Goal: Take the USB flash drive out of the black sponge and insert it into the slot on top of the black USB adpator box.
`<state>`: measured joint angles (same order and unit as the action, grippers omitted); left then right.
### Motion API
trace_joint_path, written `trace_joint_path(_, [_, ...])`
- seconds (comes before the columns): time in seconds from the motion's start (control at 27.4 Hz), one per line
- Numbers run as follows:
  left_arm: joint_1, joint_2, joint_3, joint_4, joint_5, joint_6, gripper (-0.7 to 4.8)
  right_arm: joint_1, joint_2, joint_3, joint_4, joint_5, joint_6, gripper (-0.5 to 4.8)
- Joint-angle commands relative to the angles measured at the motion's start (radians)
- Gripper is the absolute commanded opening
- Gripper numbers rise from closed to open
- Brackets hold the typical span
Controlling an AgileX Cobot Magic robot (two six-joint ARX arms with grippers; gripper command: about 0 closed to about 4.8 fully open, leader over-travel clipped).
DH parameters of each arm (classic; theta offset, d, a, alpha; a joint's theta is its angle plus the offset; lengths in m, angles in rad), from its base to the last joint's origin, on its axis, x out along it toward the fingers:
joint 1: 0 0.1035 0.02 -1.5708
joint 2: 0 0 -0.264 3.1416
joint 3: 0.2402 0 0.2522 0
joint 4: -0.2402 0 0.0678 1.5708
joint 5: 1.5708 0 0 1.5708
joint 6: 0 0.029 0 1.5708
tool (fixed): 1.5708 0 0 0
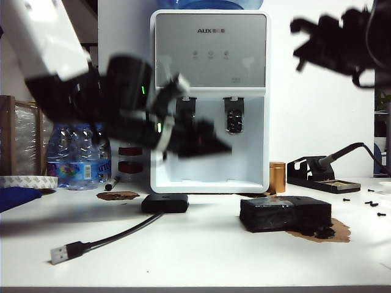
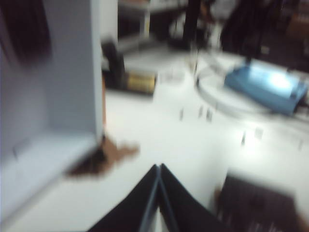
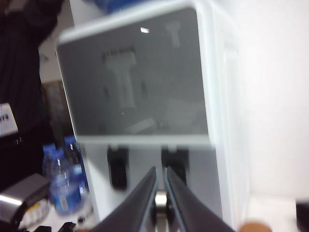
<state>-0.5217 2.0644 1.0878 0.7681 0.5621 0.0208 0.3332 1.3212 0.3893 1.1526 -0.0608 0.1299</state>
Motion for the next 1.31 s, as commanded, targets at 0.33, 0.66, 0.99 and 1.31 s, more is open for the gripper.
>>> trace_joint_path(0.33, [0.082, -0.440, 0.004, -0.176, 0.002, -0.093, -0.05, -0.007, -0.140, 0.419, -0.575, -0.322, -0.135, -0.04])
trace_joint_path(0.66, [0.263, -0.787, 0.004, -0.587, 0.165, -0.046, -0.05, -0.056, -0.139, 0.466, -0.594, -0.625, -0.074, -0.04])
trace_joint_path(0.99, [0.590, -0.870, 0.004, -0.999, 0.412, 0.195, -0.05, -0.070, 0.060, 0.718, -0.672, -1.084, 0.104, -0.04])
trace_joint_path(1.31, [0.675, -0.870, -0.062, -1.423, 0.504, 0.714, -0.05, -0.055, 0.278, 0.826, -0.681, -1.065, 0.093, -0.04])
